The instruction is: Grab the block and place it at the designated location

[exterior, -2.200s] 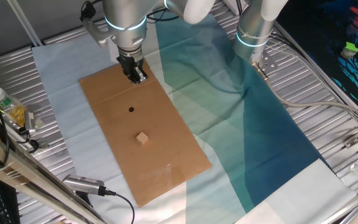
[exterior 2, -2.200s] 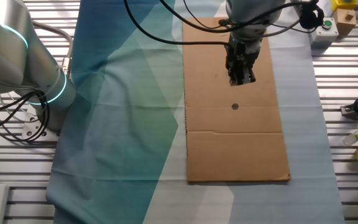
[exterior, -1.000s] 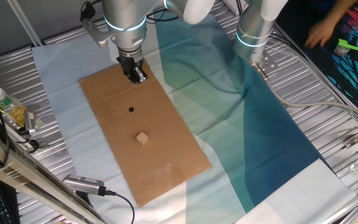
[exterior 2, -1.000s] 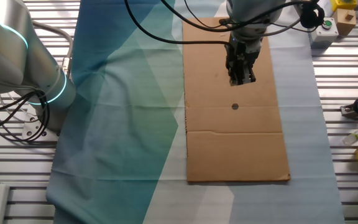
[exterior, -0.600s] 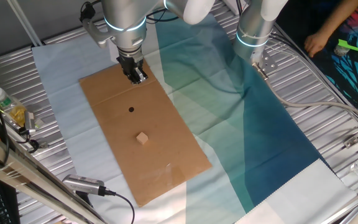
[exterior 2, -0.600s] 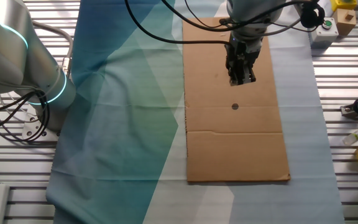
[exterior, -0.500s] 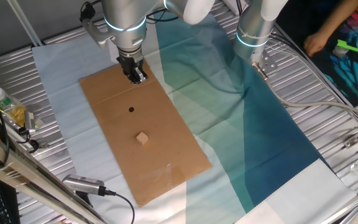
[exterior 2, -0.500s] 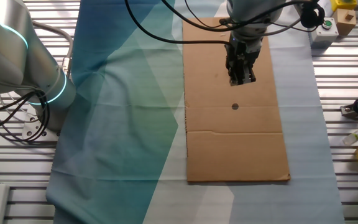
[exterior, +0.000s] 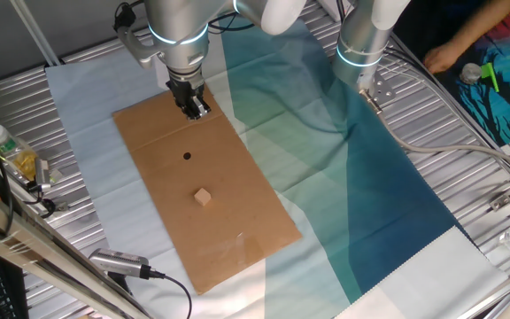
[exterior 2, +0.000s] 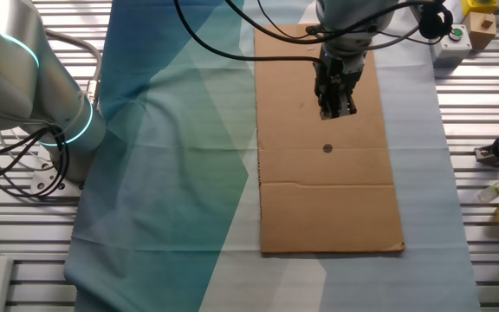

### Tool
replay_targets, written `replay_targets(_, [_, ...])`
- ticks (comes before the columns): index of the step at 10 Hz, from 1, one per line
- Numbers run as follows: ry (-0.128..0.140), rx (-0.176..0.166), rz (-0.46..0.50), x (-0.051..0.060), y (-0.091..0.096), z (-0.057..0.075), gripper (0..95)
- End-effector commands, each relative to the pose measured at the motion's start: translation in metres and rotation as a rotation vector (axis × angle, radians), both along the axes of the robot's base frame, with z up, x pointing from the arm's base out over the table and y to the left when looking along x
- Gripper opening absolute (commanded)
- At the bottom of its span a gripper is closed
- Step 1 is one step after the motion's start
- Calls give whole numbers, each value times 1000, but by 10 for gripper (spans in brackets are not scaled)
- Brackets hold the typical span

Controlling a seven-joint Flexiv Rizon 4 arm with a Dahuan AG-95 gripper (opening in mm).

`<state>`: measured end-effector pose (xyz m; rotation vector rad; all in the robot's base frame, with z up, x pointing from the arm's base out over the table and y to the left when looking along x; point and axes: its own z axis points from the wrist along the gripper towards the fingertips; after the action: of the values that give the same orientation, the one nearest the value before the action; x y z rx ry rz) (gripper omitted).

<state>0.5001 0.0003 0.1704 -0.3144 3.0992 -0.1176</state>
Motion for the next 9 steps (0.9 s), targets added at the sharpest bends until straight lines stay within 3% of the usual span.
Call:
replay_targets(1, [-1,-2,-1,0,0,0,0])
replay_targets(9, [0,-3,-2,0,0,0,0])
